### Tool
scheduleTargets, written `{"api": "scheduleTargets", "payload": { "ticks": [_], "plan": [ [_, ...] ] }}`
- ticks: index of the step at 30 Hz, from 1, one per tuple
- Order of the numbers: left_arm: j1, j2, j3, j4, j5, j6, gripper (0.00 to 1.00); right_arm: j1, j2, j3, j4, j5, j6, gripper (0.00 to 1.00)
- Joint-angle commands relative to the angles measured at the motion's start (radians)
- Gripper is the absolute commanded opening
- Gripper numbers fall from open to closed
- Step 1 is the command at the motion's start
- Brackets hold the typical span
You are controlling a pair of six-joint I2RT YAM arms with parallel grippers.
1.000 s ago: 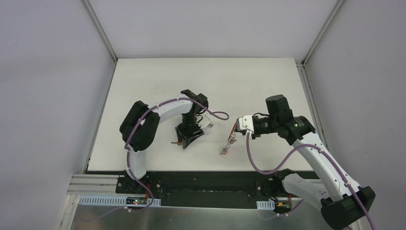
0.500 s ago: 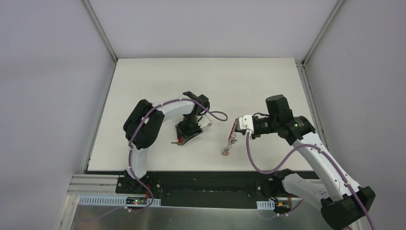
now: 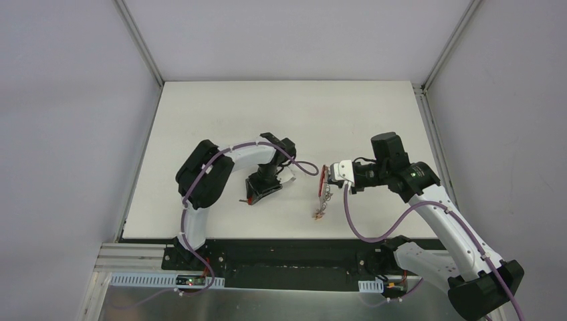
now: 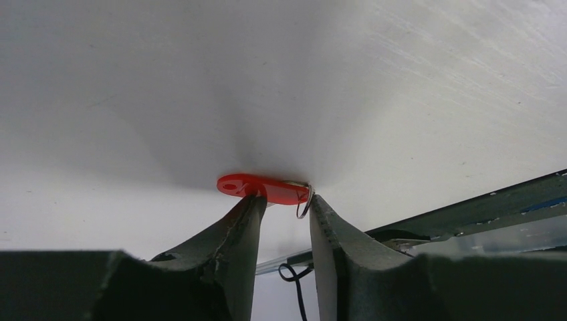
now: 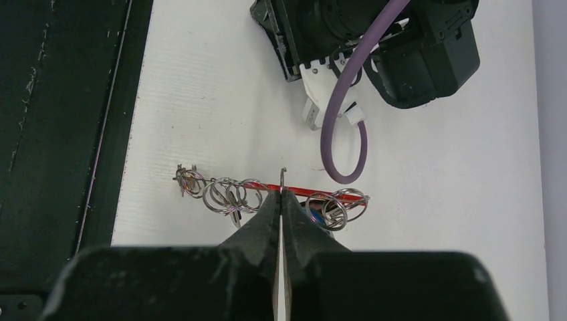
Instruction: Put the keys on the keyring
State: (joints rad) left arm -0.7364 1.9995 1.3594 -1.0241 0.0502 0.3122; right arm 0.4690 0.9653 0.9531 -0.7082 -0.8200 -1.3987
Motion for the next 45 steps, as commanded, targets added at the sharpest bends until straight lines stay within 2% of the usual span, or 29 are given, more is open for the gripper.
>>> {"api": "scheduleTargets", "payload": {
  "ticks": [1, 12, 19, 35, 45],
  "plan": [
    [-0.035, 0.022, -0.007, 0.021, -0.018, -0.016, 0.31, -0.005, -0.007, 0.009, 0.023, -0.022, -0.006, 0.00],
    [-0.035, -0.024, 0.000, 0.016, -0.021, -0.011, 0.15, -0.006, -0.005, 0.005, 0.023, -0.023, -0.010, 0.00],
    [-0.023, -0.098, -0.003, 0.009, 0.007, 0.005, 0.00, -0.005, -0.007, 0.007, 0.023, -0.025, -0.007, 0.00],
    [0.101, -0.303, -0.021, 0.014, 0.212, 0.089, 0.00, -0.010, 0.008, 0.036, 0.030, -0.075, 0.059, 0.00],
    [0.137, -0.463, 0.017, 0.064, 0.315, 0.089, 0.00, -0.011, 0.065, 0.093, 0.101, -0.131, 0.316, 0.00]
  ]
}}
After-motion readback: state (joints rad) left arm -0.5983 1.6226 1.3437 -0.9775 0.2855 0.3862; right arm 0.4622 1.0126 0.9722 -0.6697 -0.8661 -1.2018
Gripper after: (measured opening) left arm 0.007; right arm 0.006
